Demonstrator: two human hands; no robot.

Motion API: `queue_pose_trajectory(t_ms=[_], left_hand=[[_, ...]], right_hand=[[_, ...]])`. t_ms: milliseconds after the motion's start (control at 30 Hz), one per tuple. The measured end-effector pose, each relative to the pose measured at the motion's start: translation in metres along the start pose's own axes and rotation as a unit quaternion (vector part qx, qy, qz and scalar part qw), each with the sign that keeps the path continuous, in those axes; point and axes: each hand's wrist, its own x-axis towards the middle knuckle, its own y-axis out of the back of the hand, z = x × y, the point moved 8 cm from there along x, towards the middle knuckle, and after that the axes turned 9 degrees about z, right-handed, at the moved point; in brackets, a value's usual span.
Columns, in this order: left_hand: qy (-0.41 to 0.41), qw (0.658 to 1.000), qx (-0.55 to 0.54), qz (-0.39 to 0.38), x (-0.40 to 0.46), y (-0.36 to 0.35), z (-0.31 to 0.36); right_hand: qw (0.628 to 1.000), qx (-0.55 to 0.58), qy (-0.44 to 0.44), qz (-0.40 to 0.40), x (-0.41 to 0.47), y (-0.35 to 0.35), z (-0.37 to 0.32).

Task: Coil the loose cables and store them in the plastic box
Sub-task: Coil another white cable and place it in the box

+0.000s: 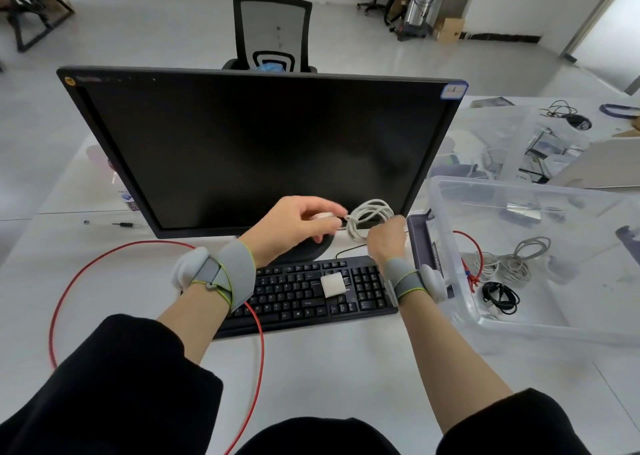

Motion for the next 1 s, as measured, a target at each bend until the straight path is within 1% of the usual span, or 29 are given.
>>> queue_pose_trajectory(t_ms=[67,100,167,200,233,333,533,633,733,833,900,1000], left_hand=[[-0.012,0.998,0.030,-0.050,0.002,-0.013,0.012],[-0.024,0.996,0.071,-0.046,0.005,-0.014,0.013],[-0.053,0.982,0.181,0.015,0.010,-0.006,0.010],[-0.058,0.973,0.216,0.052,0.013,0.000,0.004],[-0.055,0.969,0.227,0.080,0.013,0.004,-0.003],[-0.039,0.968,0.213,0.125,0.011,0.009,-0.018],[0.016,0.978,0.162,0.128,0.010,0.008,-0.027],[0.074,0.981,0.104,0.144,0.008,0.009,-0.037],[0.125,0.975,0.010,0.181,0.008,0.012,-0.051],[0.162,0.966,-0.024,0.200,0.009,0.014,-0.060],[0.165,0.965,-0.040,0.198,0.008,0.013,-0.060],[0.136,0.973,-0.030,0.182,0.008,0.013,-0.055]], right_hand=[[0.998,-0.003,0.052,-0.026,-0.005,-0.009,-0.013],[0.997,0.003,0.066,-0.049,-0.009,-0.014,-0.018],[0.992,0.044,0.067,-0.093,-0.012,-0.024,-0.021],[0.991,0.061,0.059,-0.107,-0.011,-0.028,-0.019],[0.989,0.071,0.053,-0.118,-0.012,-0.029,-0.017],[0.984,0.077,0.069,-0.143,-0.017,-0.032,-0.018],[0.978,0.090,0.092,-0.164,-0.028,-0.036,-0.030],[0.975,0.103,0.104,-0.170,-0.031,-0.034,-0.036],[0.971,0.109,0.122,-0.172,-0.039,-0.034,-0.042],[0.967,0.110,0.143,-0.182,-0.047,-0.033,-0.048],[0.960,0.113,0.149,-0.207,-0.054,-0.035,-0.049],[0.954,0.123,0.137,-0.236,-0.060,-0.038,-0.051]])
